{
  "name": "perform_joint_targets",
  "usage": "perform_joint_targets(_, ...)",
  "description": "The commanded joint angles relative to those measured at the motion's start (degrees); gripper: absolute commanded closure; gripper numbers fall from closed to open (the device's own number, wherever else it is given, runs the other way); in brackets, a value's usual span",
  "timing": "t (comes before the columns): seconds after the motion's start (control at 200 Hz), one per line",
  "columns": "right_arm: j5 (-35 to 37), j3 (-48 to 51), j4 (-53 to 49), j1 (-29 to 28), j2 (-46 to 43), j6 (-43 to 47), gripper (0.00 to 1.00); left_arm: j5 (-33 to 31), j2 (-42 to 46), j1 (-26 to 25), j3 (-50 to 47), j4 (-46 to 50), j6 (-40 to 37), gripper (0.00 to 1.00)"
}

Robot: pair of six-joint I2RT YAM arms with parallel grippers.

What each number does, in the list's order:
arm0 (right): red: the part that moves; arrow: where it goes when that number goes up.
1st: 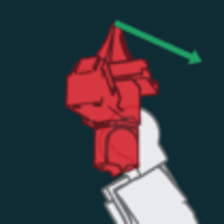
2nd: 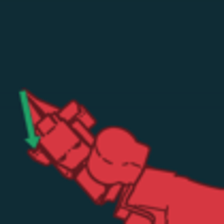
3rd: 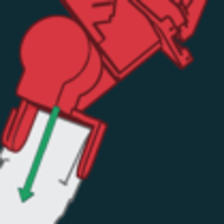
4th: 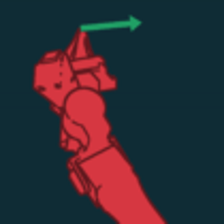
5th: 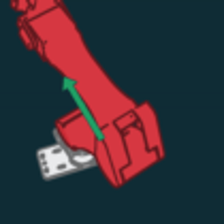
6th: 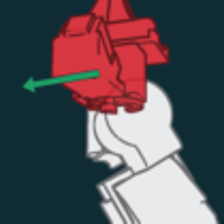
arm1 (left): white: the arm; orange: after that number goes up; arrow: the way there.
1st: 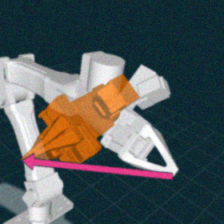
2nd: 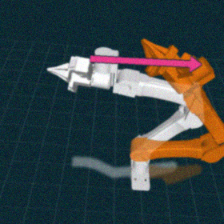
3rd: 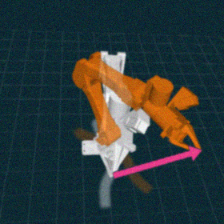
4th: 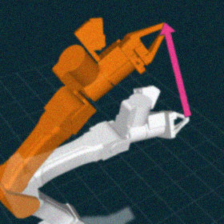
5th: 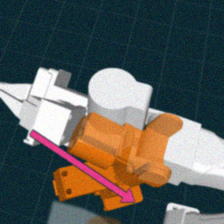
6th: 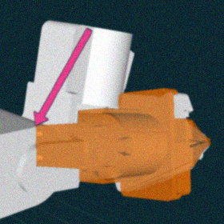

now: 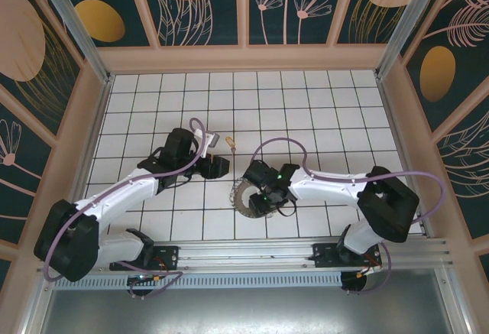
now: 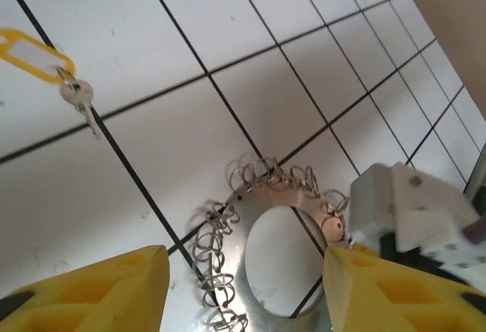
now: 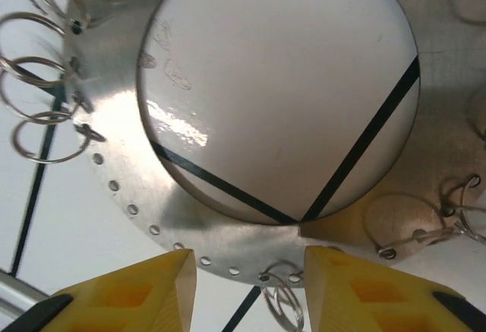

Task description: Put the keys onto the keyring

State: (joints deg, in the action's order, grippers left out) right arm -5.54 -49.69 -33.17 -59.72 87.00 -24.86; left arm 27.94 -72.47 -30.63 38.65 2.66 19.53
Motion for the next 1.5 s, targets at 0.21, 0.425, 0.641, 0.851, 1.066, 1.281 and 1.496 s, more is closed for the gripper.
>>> perform_joint_targets(0.21,-1.2,4.0,-0.8,0.1,-4.2,-5.0,0.57,5.1,-2.3,-1.7,0.8,-1.7,-0.3,0.49)
perform_joint_targets(0.425,-1.9,5.5,0.6,0.3,-2.9,-5.4,0.57,5.2,-5.6,-4.9,0.9,-2.6,1.1,0.52)
perform_joint_targets(0.641,-1.8,5.9,1.3,0.4,-3.0,-5.8,0.57,6.7,-7.7,-6.0,0.2,-3.9,1.8,0.58)
perform_joint_targets(0.851,-2.1,6.5,1.8,0.3,-3.5,-6.0,0.57,7.6,-10.1,-7.3,-1.0,-4.7,2.3,0.62)
perform_joint_targets(1.066,1.2,3.3,0.1,-0.6,-4.3,-5.8,0.59,6.5,-9.8,-7.3,-1.4,-5.6,3.1,0.64)
perform_joint_targets(1.281,6.1,-2.0,-2.8,-4.1,-2.3,-7.1,0.6,6.6,-9.2,-7.3,-2.4,-5.4,3.0,0.68)
perform_joint_targets(1.496,10.5,-4.5,-6.6,-7.6,3.2,-10.6,0.6,6.8,-8.6,-7.4,-3.0,-5.9,3.4,0.7)
